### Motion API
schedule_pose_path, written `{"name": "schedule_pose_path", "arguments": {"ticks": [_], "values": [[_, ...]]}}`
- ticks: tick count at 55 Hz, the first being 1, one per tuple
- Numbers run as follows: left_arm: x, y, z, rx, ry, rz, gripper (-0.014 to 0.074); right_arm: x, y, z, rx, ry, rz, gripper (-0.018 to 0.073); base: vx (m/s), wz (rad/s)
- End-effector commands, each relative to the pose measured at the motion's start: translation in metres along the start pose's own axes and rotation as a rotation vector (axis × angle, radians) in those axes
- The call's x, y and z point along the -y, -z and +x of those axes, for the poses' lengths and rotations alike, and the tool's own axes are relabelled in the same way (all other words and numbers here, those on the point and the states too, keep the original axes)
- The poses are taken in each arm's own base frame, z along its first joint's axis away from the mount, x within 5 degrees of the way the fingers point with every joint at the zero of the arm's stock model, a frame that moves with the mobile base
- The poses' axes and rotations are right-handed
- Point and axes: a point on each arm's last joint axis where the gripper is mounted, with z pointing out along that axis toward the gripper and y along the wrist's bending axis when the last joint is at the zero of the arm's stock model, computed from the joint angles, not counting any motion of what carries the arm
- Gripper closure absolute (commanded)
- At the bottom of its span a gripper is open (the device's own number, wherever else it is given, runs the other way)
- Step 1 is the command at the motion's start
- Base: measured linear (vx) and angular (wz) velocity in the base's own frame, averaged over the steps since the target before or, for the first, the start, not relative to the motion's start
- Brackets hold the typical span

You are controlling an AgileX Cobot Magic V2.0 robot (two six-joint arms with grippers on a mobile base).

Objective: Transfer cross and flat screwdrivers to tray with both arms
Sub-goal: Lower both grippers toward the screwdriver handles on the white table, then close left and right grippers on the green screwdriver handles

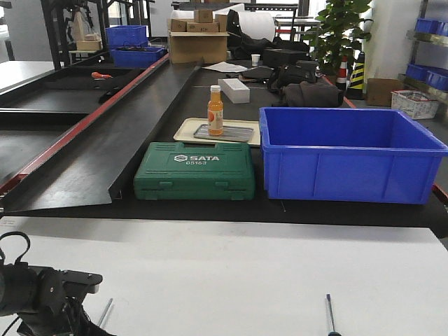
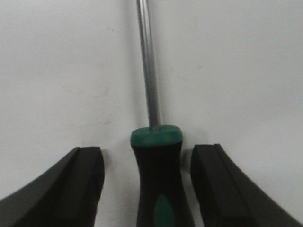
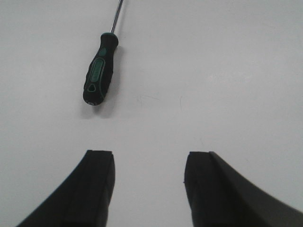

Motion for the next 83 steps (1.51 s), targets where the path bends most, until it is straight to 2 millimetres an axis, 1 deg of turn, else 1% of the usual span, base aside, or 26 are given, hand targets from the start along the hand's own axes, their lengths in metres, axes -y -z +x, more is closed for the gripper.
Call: {"name": "schedule_pose_path", "arguments": {"ticks": [1,7,8,11,12,14,20,22,23,27,30,32,36,40,45,49,53,59,63,69,83], "values": [[0.003,0.016,-0.013,0.085,-0.001,0.004,0.0073,-0.003,0.001,-0.029,0.061,0.062,-0.002,0.0131,0.00,0.00],[0.003,0.013,-0.013,0.081,0.000,0.004,0.0078,-0.006,-0.009,-0.050,0.047,0.075,-0.006,0.0131,0.00,0.00],[0.003,0.013,-0.012,0.079,0.000,0.004,0.0081,-0.006,-0.012,-0.051,0.036,0.070,-0.007,0.0131,0.00,0.00],[0.003,0.012,-0.012,0.077,0.000,0.004,0.0100,-0.008,-0.016,-0.060,0.027,0.067,-0.010,0.0131,0.00,0.00],[0.003,0.012,-0.012,0.077,0.000,0.004,0.0108,-0.008,-0.021,-0.063,0.006,0.073,-0.011,0.0131,0.00,0.00],[0.003,0.012,-0.012,0.077,0.000,0.004,0.0127,-0.009,-0.026,-0.071,-0.004,0.076,-0.014,0.0131,0.00,0.00],[0.003,0.012,-0.012,0.075,0.017,0.014,0.0228,-0.014,-0.046,-0.090,-0.051,0.086,-0.031,0.0131,0.00,0.00],[0.004,0.012,-0.012,0.075,0.027,0.020,0.0263,-0.015,-0.057,-0.097,-0.075,0.087,-0.037,0.0131,0.00,0.00],[0.004,0.012,-0.012,0.074,0.031,0.023,0.0281,-0.016,-0.058,-0.101,-0.072,0.087,-0.041,0.0131,0.00,0.00],[0.005,0.012,-0.012,0.075,0.053,0.036,0.0372,-0.019,-0.076,-0.116,-0.096,0.086,-0.052,0.0131,0.00,0.00],[0.006,0.012,-0.012,0.075,0.066,0.044,0.0458,-0.021,-0.086,-0.124,-0.115,0.078,-0.062,0.0131,0.00,0.00],[0.006,0.012,-0.012,0.075,0.070,0.047,0.0500,-0.022,-0.097,-0.129,-0.140,0.066,-0.068,0.0131,0.00,0.00],[0.006,0.012,-0.012,0.075,0.070,0.047,0.0599,-0.030,-0.110,-0.139,-0.168,0.068,-0.087,0.0131,0.00,0.00],[0.006,0.012,-0.012,0.075,0.070,0.047,0.0605,-0.043,-0.127,-0.147,-0.198,0.097,-0.111,0.0131,0.00,0.00],[0.006,0.012,-0.012,0.075,0.070,0.047,0.0603,-0.058,-0.146,-0.150,-0.223,0.105,-0.129,0.0131,0.00,0.00],[0.006,0.012,-0.012,0.075,0.070,0.047,0.0603,-0.066,-0.162,-0.150,-0.254,0.050,-0.129,0.0131,0.00,0.00],[0.006,0.012,-0.012,0.074,0.070,0.047,0.0603,-0.070,-0.179,-0.146,-0.295,0.020,-0.120,0.0131,0.00,0.00],[0.006,0.012,-0.012,0.069,0.070,0.047,0.0602,-0.067,-0.198,-0.137,-0.355,0.023,-0.071,0.0131,0.00,0.00],[0.006,0.012,-0.012,0.071,0.070,0.047,0.0602,-0.064,-0.207,-0.133,-0.369,-0.011,-0.038,0.0131,0.00,0.00],[0.006,0.012,-0.012,0.072,0.070,0.047,0.0602,-0.062,-0.220,-0.128,-0.371,-0.002,-0.025,0.0131,0.00,0.00],[0.006,0.012,-0.012,0.071,0.068,0.046,0.0602,-0.063,-0.239,-0.126,-0.358,-0.046,-0.017,0.0134,0.00,0.00]]}}
